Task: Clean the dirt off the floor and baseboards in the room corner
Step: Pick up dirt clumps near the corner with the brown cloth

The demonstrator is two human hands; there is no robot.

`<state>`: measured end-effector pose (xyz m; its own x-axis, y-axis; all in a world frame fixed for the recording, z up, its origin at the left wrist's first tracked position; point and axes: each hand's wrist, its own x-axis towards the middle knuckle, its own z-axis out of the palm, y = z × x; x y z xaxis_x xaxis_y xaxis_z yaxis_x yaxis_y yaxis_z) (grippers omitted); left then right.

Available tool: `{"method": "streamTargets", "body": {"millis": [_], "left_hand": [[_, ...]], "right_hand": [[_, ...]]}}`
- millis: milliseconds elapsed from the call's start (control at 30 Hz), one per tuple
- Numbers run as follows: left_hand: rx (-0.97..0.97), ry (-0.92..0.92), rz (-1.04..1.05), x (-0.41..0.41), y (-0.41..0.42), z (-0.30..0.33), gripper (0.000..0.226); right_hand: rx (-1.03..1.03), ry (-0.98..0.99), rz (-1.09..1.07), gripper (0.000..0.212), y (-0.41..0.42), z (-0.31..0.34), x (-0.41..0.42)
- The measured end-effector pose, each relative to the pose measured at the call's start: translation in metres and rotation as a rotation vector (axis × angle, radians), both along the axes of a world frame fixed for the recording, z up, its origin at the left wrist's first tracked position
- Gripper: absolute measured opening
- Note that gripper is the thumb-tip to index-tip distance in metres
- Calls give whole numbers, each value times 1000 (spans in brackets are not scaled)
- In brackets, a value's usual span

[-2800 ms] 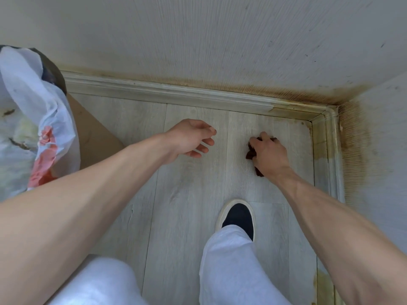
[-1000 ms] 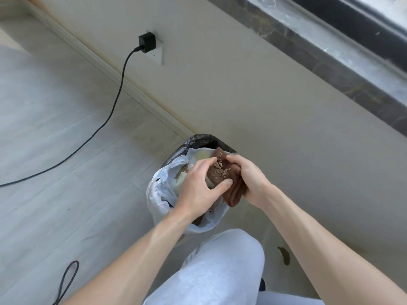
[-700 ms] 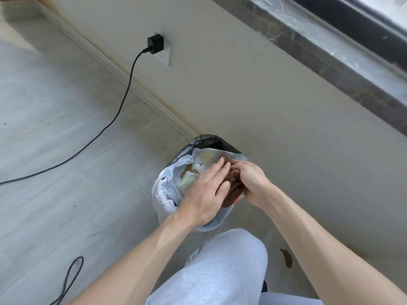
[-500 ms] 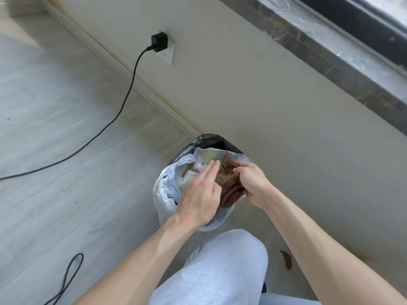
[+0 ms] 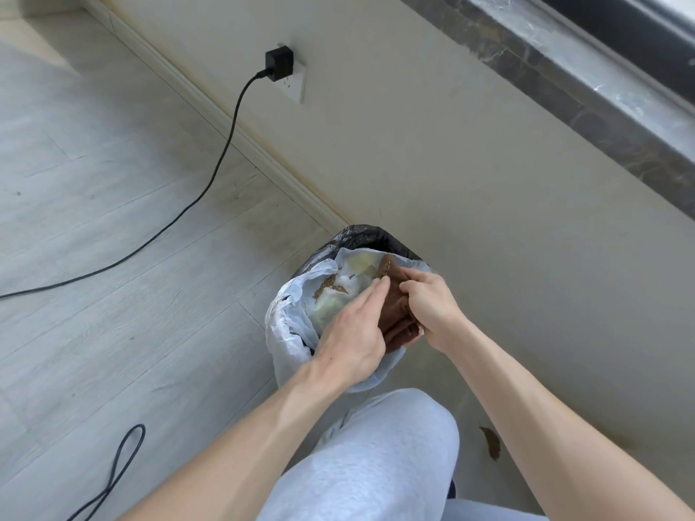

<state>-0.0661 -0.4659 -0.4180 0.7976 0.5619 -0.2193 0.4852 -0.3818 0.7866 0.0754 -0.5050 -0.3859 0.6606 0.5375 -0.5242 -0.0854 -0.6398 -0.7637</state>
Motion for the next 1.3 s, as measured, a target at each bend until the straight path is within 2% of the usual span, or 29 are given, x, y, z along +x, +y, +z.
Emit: {"method": "streamTargets", "body": {"millis": [100, 167, 233, 333, 400, 467, 567, 633, 700, 800, 900, 967, 1033, 1100, 1167, 1233, 1300], "left_hand": [[-11, 105, -15, 2, 2, -5, 62], [-2, 37, 32, 3, 0, -4, 71], [2, 14, -36, 6, 0, -5, 80], [26, 123, -48, 9, 7, -11, 60], [61, 83, -36, 10, 9, -11, 76], [59, 58, -129, 10, 11, -10, 87], [86, 103, -133, 13, 20, -12, 71], [101, 76, -93, 12, 22, -8, 82], [72, 57, -172, 10, 19, -9, 88], [77, 122, -168, 7, 20, -10, 62], [123, 42, -110, 7, 17, -7, 83], [135, 83, -170, 7, 15, -9, 77], [158, 137, -93, 4, 18, -9, 64], [172, 30, 13, 1, 16, -7, 76], [182, -67, -61, -6, 5, -3, 86], [177, 56, -196, -13, -4, -6, 79], [211, 199, -133, -19, -1, -4, 59]], "right_hand": [[-53, -44, -3, 44, -4, 0, -1], [-66, -17, 3, 42, -8, 2, 0], [-68, 13, 18, 39, -12, 1, 1], [-107, -9, 44, 40, -14, 2, 0], [-123, -17, 61, 40, -15, 4, 0], [-134, -10, 88, 37, -18, 3, -1], [-189, -66, 123, 35, -19, 1, 1], [-210, -102, 148, 36, -19, 0, 4], [-215, -92, 165, 37, -19, 0, 4], [-229, -132, 179, 40, -19, 4, 1], [-214, -179, 167, 43, -17, 3, 4], [-219, -199, 171, 42, -18, 2, 2], [-243, -224, 197, 44, -17, 3, 1], [-248, -239, 194, 44, -16, 1, 3], [-225, -235, 167, 44, -15, -2, 2], [-185, -243, 105, 45, -16, -6, 3], [-151, -260, 65, 42, -19, -9, 5]]}}
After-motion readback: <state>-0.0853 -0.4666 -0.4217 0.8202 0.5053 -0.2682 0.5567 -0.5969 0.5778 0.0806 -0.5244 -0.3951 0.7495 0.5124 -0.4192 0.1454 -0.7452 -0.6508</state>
